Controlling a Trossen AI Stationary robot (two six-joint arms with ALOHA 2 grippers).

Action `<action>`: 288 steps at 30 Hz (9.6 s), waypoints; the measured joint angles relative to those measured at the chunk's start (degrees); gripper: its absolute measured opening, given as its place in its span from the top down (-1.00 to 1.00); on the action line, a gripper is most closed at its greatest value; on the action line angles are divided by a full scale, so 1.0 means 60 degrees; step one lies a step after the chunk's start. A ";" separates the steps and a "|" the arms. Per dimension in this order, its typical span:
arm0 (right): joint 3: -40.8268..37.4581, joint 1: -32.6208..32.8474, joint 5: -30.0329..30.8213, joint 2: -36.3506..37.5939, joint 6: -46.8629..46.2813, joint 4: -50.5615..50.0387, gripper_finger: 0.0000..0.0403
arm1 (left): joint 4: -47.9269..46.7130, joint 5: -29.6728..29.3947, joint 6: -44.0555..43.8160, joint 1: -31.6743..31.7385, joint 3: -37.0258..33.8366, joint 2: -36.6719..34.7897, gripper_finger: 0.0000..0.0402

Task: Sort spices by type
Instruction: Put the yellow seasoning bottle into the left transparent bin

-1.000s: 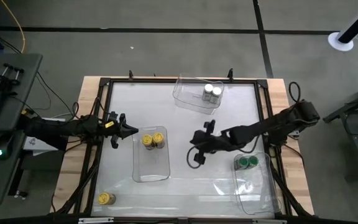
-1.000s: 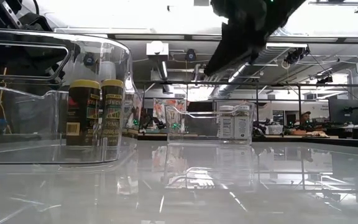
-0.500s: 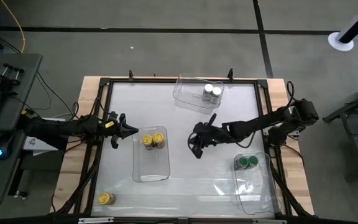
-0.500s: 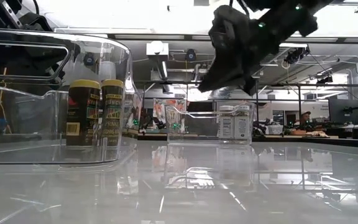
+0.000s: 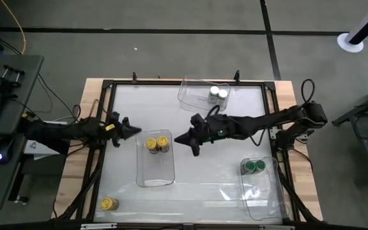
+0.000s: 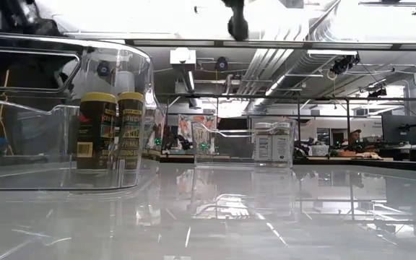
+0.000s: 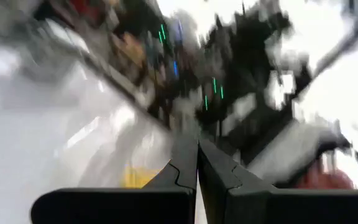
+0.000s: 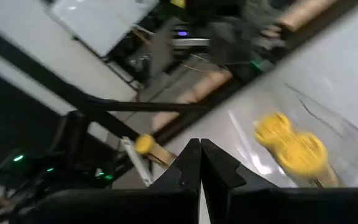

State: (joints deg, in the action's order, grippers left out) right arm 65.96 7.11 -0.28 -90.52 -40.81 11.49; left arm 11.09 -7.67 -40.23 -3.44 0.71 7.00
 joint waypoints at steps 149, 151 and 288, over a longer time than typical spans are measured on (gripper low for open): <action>0.3140 -0.0565 -0.0170 -0.0011 0.4637 -0.5556 1.00 | -1.6577 -0.1206 -0.2507 -0.5672 1.2720 1.0478 0.09; 0.3140 -0.0565 -0.0168 -0.0011 0.4637 -0.5560 1.00 | -1.6104 -0.1707 -0.0992 -0.5419 1.3496 1.0526 0.09; 0.3136 -0.0892 -0.0243 -0.0011 0.4853 -0.5768 1.00 | -1.0774 -0.0555 -0.1103 -0.4738 0.9414 1.4196 -0.08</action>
State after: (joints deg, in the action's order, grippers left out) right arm 84.77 1.76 -1.74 -90.59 -11.69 -23.11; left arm -53.56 -11.01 -46.85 -31.87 57.19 92.17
